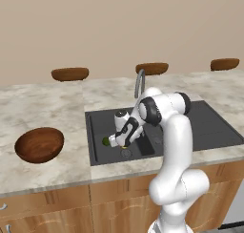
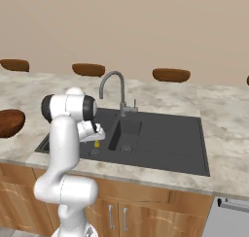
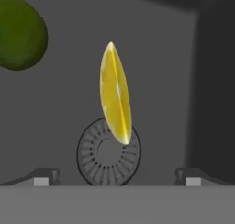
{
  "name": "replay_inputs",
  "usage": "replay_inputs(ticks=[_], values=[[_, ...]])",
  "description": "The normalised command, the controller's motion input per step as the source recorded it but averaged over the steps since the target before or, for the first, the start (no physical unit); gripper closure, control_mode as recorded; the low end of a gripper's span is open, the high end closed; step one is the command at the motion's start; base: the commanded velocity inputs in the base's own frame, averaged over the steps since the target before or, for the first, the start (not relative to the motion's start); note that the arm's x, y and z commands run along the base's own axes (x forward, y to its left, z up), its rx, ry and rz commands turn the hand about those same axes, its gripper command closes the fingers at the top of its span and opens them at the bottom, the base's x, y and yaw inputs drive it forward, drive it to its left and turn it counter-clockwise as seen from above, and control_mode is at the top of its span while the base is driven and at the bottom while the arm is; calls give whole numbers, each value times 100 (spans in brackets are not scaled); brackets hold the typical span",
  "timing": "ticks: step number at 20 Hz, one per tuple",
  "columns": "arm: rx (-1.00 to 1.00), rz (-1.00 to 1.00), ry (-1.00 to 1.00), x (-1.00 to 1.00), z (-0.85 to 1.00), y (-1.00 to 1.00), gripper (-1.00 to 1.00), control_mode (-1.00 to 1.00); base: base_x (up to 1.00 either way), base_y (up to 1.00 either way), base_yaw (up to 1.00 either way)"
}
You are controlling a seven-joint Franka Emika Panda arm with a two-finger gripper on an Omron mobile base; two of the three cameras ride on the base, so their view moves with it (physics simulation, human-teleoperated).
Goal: Remove the lemon wedge and lime from the sink. Then move the bowl and cup from the counter to the sink for washing.
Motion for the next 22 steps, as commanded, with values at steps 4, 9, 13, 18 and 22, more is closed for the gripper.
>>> replay_inputs(ticks=[4,9,13,18,22], values=[[-3,0,0,24,-16,0,-100,-100,0,0,0],[-3,0,-1,23,-17,1,-100,-100,0,0,0],[-2,0,0,24,-18,2,-100,-100,0,0,0],[0,0,0,28,-20,3,-100,-100,0,0,0],[0,0,0,24,-18,1,-100,-100,0,0,0]])
